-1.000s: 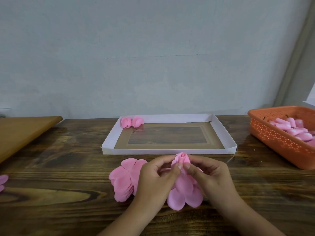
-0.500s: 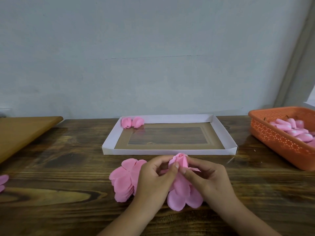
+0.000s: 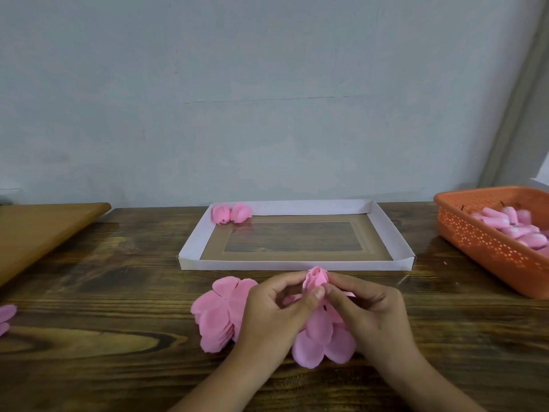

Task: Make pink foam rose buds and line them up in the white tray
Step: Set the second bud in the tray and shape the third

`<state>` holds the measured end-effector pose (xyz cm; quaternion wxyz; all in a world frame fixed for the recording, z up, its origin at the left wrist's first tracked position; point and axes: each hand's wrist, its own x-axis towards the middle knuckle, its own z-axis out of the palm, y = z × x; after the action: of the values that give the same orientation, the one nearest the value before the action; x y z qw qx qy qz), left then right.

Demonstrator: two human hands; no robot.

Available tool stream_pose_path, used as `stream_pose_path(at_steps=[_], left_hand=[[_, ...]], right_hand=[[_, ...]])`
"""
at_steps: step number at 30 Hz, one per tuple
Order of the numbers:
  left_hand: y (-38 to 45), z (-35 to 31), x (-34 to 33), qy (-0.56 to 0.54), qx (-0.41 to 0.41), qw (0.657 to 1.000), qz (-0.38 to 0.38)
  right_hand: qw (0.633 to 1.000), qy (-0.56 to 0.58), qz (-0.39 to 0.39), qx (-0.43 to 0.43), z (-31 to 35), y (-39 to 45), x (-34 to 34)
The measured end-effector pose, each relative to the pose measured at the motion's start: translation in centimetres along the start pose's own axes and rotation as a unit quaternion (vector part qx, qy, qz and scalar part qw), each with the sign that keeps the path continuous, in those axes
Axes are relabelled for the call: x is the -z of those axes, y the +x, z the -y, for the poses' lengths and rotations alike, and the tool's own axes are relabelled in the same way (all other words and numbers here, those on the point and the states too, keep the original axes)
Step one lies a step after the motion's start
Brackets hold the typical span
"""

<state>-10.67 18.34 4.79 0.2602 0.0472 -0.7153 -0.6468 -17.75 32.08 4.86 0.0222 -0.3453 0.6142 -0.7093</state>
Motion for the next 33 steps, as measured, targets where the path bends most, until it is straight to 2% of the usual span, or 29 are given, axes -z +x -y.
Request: stream_pose_path(at_steps=[7,16,24,28,33], left_hand=[[0.1,0.1,0.2,0.009,-0.016,1.000,-0.003],[0.3,-0.8,0.7,0.015,0.007,0.999,0.044],[0.2,-1.3,0.9,0.013,0.005,0.998,0.067],[0.2,-1.2,1.0,0.018,0.002,0.998,0.068],[0.3,-0.6,1.1,-0.005,0.021,0.999,0.042]], right_hand=[[0.999,0.040,0.010,-0.008,0.6,0.0,-0.2],[0.985,0.100,0.013,-0.142,-0.1,1.1,1.3],[0.969,0.145,0.077,-0.186,-0.2,1.5,1.8],[0.968,0.126,0.136,-0.171,0.2,1.5,1.9],[0.976,0.095,0.126,-0.153,0.5,1.3,1.7]])
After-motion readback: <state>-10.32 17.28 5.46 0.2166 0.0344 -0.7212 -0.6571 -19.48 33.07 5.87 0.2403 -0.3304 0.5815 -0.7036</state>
